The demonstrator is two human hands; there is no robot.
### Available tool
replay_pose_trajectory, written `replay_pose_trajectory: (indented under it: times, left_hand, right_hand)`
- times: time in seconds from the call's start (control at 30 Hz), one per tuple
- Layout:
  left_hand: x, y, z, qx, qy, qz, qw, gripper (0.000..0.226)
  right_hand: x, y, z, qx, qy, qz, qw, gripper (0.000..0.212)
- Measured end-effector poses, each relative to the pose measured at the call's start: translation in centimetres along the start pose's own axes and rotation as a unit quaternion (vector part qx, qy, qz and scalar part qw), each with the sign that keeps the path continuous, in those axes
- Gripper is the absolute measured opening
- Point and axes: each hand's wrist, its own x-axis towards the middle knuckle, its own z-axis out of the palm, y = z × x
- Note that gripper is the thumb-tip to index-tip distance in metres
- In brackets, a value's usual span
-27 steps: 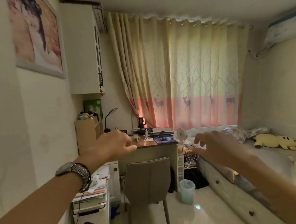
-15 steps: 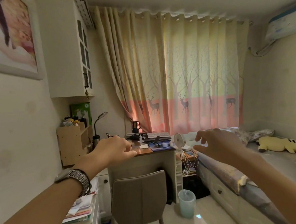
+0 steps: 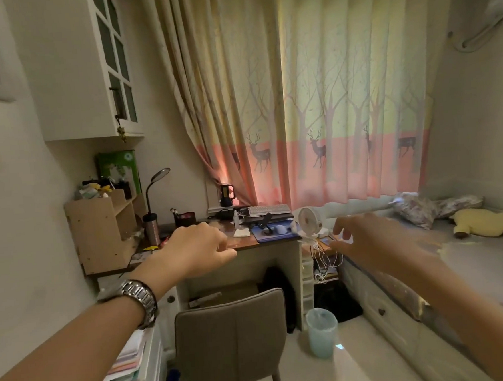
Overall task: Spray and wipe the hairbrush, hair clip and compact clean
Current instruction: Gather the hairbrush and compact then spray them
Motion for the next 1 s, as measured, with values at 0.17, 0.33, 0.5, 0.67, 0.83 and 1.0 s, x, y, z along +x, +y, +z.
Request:
replay_pose_trajectory:
  times: [0.17,0.33,0.5,0.67,0.83,1.0]
  left_hand:
    - [9.2,-3.6,3.4,0.012,-0.014,0.009,1.000,0.036]
    - [18.3,-7.5,5.3,0.007,-0.032,0.028,0.999,0.040]
    - [25.9,-8.9,8.0,-0.019,-0.037,0.056,0.998,0.035]
    - [32.1,-7.8,10.8,0.006,-0.031,0.086,0.996,0.032]
    - [39.5,-6.5,13.1,0.017,-0.040,0.079,0.996,0.038]
    - [48.1,-4.6,16.2,0.008,-0.044,0.055,0.998,0.040]
  right_hand:
    - [8.2,1.0,4.6,-0.003,-0.002,0.019,1.000,0.031]
    - [16.0,2.2,7.6,-0.022,0.010,0.035,0.999,0.027]
    - [20.8,4.1,10.6,-0.037,0.013,0.053,0.998,0.026]
    - [25.2,7.5,13.1,-0.062,0.023,0.058,0.996,0.029]
    - [30.0,12.5,16.3,-0.075,0.016,0.051,0.996,0.033]
    - [36.5,19.3,20.0,-0.071,0.014,0.030,0.997,0.033]
